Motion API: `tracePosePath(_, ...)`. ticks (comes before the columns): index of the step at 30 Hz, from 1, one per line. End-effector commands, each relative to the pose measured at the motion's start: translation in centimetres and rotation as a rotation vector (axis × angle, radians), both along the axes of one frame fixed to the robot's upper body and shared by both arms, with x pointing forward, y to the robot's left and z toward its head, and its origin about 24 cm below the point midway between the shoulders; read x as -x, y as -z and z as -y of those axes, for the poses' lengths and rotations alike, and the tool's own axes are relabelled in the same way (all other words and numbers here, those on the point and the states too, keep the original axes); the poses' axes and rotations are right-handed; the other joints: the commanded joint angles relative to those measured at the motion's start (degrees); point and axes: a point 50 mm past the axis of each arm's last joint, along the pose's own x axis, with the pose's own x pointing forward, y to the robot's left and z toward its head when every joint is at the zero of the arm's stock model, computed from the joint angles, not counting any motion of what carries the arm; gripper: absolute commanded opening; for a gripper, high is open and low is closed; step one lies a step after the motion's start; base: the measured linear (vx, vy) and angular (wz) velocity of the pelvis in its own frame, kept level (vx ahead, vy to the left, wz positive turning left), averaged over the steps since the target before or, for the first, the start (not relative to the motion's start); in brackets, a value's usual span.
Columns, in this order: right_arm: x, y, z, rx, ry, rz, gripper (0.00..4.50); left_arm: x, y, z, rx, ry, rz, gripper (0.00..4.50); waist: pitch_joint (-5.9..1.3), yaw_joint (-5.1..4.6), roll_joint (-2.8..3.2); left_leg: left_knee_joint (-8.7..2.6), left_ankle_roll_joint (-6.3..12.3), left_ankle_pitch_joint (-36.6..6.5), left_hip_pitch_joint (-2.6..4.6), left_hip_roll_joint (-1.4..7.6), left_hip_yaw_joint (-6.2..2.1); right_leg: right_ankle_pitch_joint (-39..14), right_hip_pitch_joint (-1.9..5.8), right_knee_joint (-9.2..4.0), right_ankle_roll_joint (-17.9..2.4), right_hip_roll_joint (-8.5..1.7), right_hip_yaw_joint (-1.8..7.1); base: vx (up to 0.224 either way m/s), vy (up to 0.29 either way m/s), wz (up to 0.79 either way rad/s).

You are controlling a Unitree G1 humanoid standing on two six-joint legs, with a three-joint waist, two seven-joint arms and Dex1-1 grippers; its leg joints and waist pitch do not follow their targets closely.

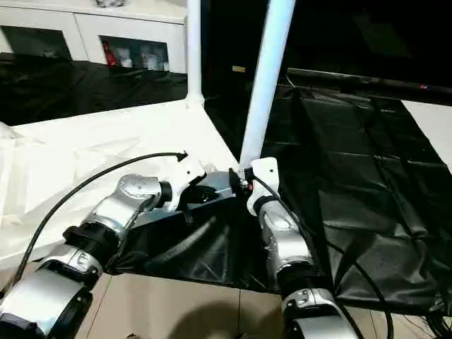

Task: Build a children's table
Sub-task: Rotate leg to tighten

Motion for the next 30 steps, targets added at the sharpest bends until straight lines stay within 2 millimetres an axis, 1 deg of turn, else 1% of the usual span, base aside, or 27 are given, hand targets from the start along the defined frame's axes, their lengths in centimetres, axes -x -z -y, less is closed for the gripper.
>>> tracePosePath(1, 0.4, -0.6, -1.5, 0.022, -0.204, 0.027, 3.87, 1.1, 0.2, 0.7, 0.042, 0.117, -0.006, 0.0, -3.0, 0.07, -0.72, -4.35, 1.85, -20.5, 0.32, 0.51, -0.32, -21.7, 2.25, -4.44, -9.3, -1.83, 1.04, 0.0, 0.0, 0.0)
tracePosePath(2, 0.4, -0.5, -1.2, 0.041, -0.224, 0.023, 3.87, 1.1, 0.3, 0.4, 0.039, 0.12, -0.011, 0.0, -3.04, 0.2, -0.79, -4.23, 2.4, -19.3, 0.25, 0.57, -0.25, -20.9, 2.31, -4.25, -9.7, -1.97, 1.11, 0.0, 0.0, 0.0)
tracePosePath(3, 0.5, -0.4, -0.5, 0.081, -0.275, 0.016, 3.94, 1.2, 0.4, -0.4, 0.026, 0.133, -0.017, 0.0, -3.11, 0.22, -1.04, -4.05, 2.84, -18.1, 0.28, 0.63, -0.02, -19.5, 2.27, -4.12, -10.3, -1.97, 1.17, 0.0, 0.0, 0.0)
tracePosePath(5, 0.4, -0.5, 0.5, 0.121, -0.322, 0.013, 4.17, 1.5, 0.4, -1.5, 0.01, 0.17, -0.02, 0.0, -3.15, 0.44, -0.87, -4.01, 3.11, -16.8, 0.27, 0.71, -0.03, -18.2, 2.42, -3.85, -10.8, -2.01, 1.17, 0.0, 0.0, 0.0)
tracePosePath(6, 0.4, -0.8, 1.2, 0.142, -0.374, 0.019, 4.26, 1.8, 0.4, -2.3, 0.001, 0.196, -0.022, 0.0, -3.27, 0.53, -1.15, -3.87, 3.75, -14.7, 0.14, 0.76, 0.14, -16.1, 2.53, -3.51, -11.4, -2.13, 1.22, 0.0, 0.0, 0.0)
tracePosePath(7, 0.5, -0.9, 1.3, 0.147, -0.398, 0.023, 4.26, 1.9, 0.4, -2.6, -0.001, 0.206, -0.024, 0.0, -3.32, 0.59, -0.99, -3.8, 3.89, -14.4, 0.28, 0.83, 0.19, -15.4, 2.5, -3.4, -11.8, -2.14, 1.21, 0.0, 0.0, 0.0)
tracePosePath(8, 0.5, -1.0, 1.4, 0.15, -0.412, 0.025, 4.26, 1.9, 0.4, -2.7, -0.002, 0.211, -0.025, 0.0, -3.39, 0.56, -1.07, -3.67, 4.15, -13.0, 0.2, 0.86, 0.27, -12.9, 2.62, -2.98, -12.5, -2.03, 1.2, 0.0, 0.0, 0.0)
tracePosePath(9, 0.7, -1.1, 1.6, 0.155, -0.466, 0.028, 4.26, 2.1, 0.3, -3.2, -0.006, 0.23, -0.03, 0.0, -3.37, 0.52, -1.19, -3.64, 4.35, -12.4, 0.16, 0.8, 0.34, -11.9, 2.61, -2.91, -12.8, -1.85, 1.19, 0.0, 0.0, 0.0)
tracePosePath(10, 1.3, -1.5, 1.9, 0.152, -0.583, 0.024, 4.26, 2.4, 0.2, -4.0, -0.014, 0.261, -0.033, 0.0, -3.51, 0.62, -1.12, -3.47, 5.08, -11.4, 0.2, 0.85, 0.35, -8.8, 2.87, -2.41, -13.9, -1.79, 1.15, 0.0, 0.0, 0.0)
tracePosePath(11, 1.3, -1.5, 1.9, 0.152, -0.583, 0.024, 4.26, 2.4, 0.2, -4.0, -0.014, 0.261, -0.033, 0.0, -3.55, 0.7, -1.08, -3.4, 5.44, -10.8, 0.14, 0.89, 0.31, -7.5, 3.01, -2.18, -14.3, -1.79, 1.14, 0.0, 0.0, 0.0)
tracePosePath(12, 1.6, -1.7, 2.1, 0.148, -0.633, 0.016, 4.26, 2.5, 0.1, -4.3, -0.022, 0.277, -0.038, 0.0, -3.55, 0.66, -1.18, -3.33, 6.14, -10.1, 0.23, 0.85, 0.45, -5.7, 2.97, -2.03, -14.9, -1.67, 1.16, 0.0, 0.0, 0.0)
tracePosePath(13, 1.8, -1.9, 2.4, 0.148, -0.68, 0.007, 4.26, 2.6, 0.1, -4.6, -0.032, 0.293, -0.04, 0.0, -3.6, 0.77, -1.13, -3.27, 6.3, -9.6, 0.3, 0.91, 0.44, -5.0, 2.99, -1.86, -15.3, -1.75, 1.16, 0.0, 0.0, 0.0)
tracePosePath(14, 1.8, -1.9, 2.4, 0.148, -0.68, 0.007, 4.26, 2.6, 0.1, -4.6, -0.032, 0.293, -0.04, 0.0, -3.59, 0.93, -1.0, -3.24, 6.59, -9.1, 0.37, 0.99, 0.51, -3.9, 3.03, -1.7, -15.9, -1.64, 1.1, 0.0, 0.0, 0.0)
tracePosePath(15, 2.2, -2.0, 2.8, 0.145, -0.758, -0.017, 4.26, 2.7, -0.1, -5.2, -0.054, 0.323, -0.049, 0.0, -3.49, 1.19, -1.06, -3.24, 6.6, -9.4, 0.4, 1.09, 0.63, -3.8, 3.06, -1.68, -16.2, -1.54, 1.01, 0.0, 0.0, 0.0)
tracePosePath(16, 2.2, -2.0, 2.8, 0.145, -0.758, -0.017, 4.26, 2.7, -0.1, -5.2, -0.054, 0.323, -0.049, 0.0, -3.49, 1.28, -1.0, -3.24, 6.52, -9.6, 0.45, 1.17, 0.63, -3.9, 3.03, -1.62, -16.3, -1.54, 0.98, 0.0, 0.0, 0.0)
tracePosePath(18, 2.4, -2.0, 2.9, 0.148, -0.782, -0.025, 3.98, 2.8, -0.1, -5.4, -0.064, 0.335, -0.05, 0.0, -3.29, 1.61, -1.0, -3.37, 5.21, -11.5, 0.63, 1.26, 0.7, -6.8, 2.81, -1.88, -16.0, -1.71, 1.03, 0.0, 0.0, 0.0)
tracePosePath(19, 2.4, -1.9, 3.2, 0.158, -0.803, -0.037, 3.9, 2.9, -0.4, -5.9, -0.078, 0.361, -0.054, 0.0, -3.13, 1.73, -0.3, -3.49, 4.23, -12.8, 0.69, 1.24, 0.63, -8.4, 2.7, -2.08, -15.7, -1.73, 1.12, 0.0, 0.0, 0.0)
tracePosePath(20, 2.4, -1.9, 3.2, 0.159, -0.804, -0.037, 3.9, 2.9, -0.4, -5.9, -0.079, 0.362, -0.055, 0.0, -3.07, 1.68, -0.55, -3.49, 3.85, -13.5, 0.69, 1.24, 0.68, -9.3, 2.64, -2.27, -15.4, -1.72, 1.13, 0.0, 0.0, 0.0)
tracePosePath(21, 2.4, -1.9, 3.3, 0.157, -0.811, -0.042, 3.85, 2.9, -0.6, -6.0, -0.079, 0.375, -0.058, 0.0, -2.93, 1.78, -0.5, -3.63, 3.02, -14.6, 0.75, 1.25, 0.66, -10.6, 2.6, -2.4, -15.1, -1.72, 1.18, 0.0, 0.0, 0.0)
tracePosePath(22, 2.4, -2.0, 3.3, 0.154, -0.816, -0.044, 3.6, 2.9, -0.7, -6.1, -0.08, 0.385, -0.061, 0.0, -2.76, 1.94, -0.24, -3.75, 2.34, -15.6, 0.77, 1.23, 0.56, -12.2, 2.5, -2.47, -14.7, -1.73, 1.21, 0.0, 0.0, 0.0)
tracePosePath(24, 2.4, -2.0, 3.3, 0.152, -0.819, -0.044, 3.49, 2.9, -0.7, -6.1, -0.081, 0.39, -0.064, 0.0, -2.77, 1.98, -0.46, -3.76, 1.79, -16.5, 0.83, 1.21, 0.57, -13.6, 2.43, -2.58, -14.3, -1.72, 1.23, 0.0, 0.0, 0.0)
tracePosePath(25, 2.4, -2.0, 3.3, 0.152, -0.819, -0.044, 3.45, 2.9, -0.7, -6.1, -0.081, 0.39, -0.064, 0.0, -2.78, 2.04, -0.43, -3.78, 1.35, -17.0, 0.89, 1.22, 0.53, -14.4, 2.37, -2.6, -14.1, -1.74, 1.24, 0.0, 0.0, 0.0)
tracePosePath(26, 2.5, -1.8, 3.2, 0.144, -0.838, -0.053, 3.32, 2.9, -0.8, -6.3, -0.087, 0.402, -0.068, 0.0, -2.74, 2.06, -0.07, -3.85, 0.99, -17.7, 0.95, 1.24, 0.49, -14.3, 2.29, -2.74, -14.1, -1.69, 1.25, 0.0, 0.0, 0.0)
tracePosePath(27, 2.5, -1.8, 3.2, 0.143, -0.84, -0.054, 3.08, 2.9, -0.8, -6.3, -0.088, 0.403, -0.068, 0.0, -2.8, 2.15, -0.05, -3.85, 0.77, -17.9, 1.0, 1.22, 0.46, -14.1, 2.35, -2.69, -14.2, -1.67, 1.21, 0.0, 0.0, 0.0)
tracePosePath(28, 2.6, -1.8, 3.1, 0.136, -0.848, -0.058, 3.08, 2.9, -0.8, -6.3, -0.089, 0.408, -0.07, 0.0, -2.85, 2.15, -0.12, -3.83, 0.75, -17.4, 0.85, 1.2, 0.41, -13.3, 2.5, -2.5, -14.3, -1.67, 1.21, 0.0, 0.0, 0.0)
tracePosePath(29, 2.6, -1.8, 3.1, 0.136, -0.848, -0.058, 3.08, 2.9, -0.8, -6.3, -0.089, 0.408, -0.07, 0.0, -2.85, 2.15, -0.12, -3.83, 0.75, -17.4, 0.85, 1.2, 0.41, -13.3, 2.5, -2.5, -14.3, -1.67, 1.21, 0.0, 0.0, 0.0)
tracePosePath(30, 2.8, -1.7, 3.1, 0.126, -0.853, -0.065, 2.91, 3.0, -0.8, -6.3, -0.089, 0.411, -0.074, 0.0, -2.85, 2.2, 0.04, -3.84, 0.83, -16.6, 0.76, 1.18, 0.36, -12.2, 2.59, -2.35, -14.5, -1.67, 1.17, 0.0, 0.0, 0.0)
